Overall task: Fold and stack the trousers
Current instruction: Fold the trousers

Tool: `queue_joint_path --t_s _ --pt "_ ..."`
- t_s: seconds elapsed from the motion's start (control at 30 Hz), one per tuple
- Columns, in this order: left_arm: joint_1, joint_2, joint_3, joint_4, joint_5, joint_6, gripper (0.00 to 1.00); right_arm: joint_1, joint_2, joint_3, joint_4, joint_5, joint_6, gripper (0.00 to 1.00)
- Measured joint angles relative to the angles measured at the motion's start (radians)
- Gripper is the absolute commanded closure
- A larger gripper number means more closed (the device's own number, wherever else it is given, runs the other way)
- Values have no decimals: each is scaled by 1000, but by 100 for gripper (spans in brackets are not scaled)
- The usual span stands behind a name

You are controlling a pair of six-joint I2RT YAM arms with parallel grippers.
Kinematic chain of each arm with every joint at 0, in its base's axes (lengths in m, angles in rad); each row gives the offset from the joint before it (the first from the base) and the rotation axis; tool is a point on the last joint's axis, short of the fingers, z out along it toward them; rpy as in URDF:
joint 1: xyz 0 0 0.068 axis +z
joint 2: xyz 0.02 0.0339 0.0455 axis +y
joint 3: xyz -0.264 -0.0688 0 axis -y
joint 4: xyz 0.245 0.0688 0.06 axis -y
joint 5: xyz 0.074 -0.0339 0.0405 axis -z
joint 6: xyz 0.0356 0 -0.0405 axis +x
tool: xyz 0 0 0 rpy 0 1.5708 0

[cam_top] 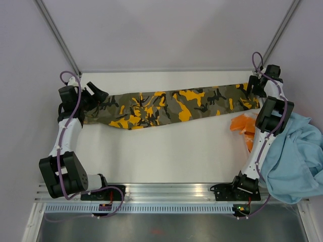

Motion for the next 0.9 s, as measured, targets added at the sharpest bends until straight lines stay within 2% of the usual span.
queue_joint_path --t_s 0.17,0.2,0.23,0.27,0.33,0.67,0.9 --pt "0 1 -4 3 0 0 14 -1 2 -3 13 -14 -1 35" --pt "0 2 -4 3 0 0 14 -2 2 -4 17 -18 -1 55" --pt "0 2 -4 3 0 0 14 -1 2 -5 22 -26 -5 67" --pt "0 2 -5 3 0 0 14 -1 2 -7 23 -31 -7 83" --pt "0 2 -5 3 0 1 14 4 2 -9 22 -53 4 100" --pt "0 2 -5 -4 -10 26 14 49 -13 -5 3 50 -2 100" --pt "0 2 -5 -37 -54 46 14 198 -131 0 -40 231 -74 100"
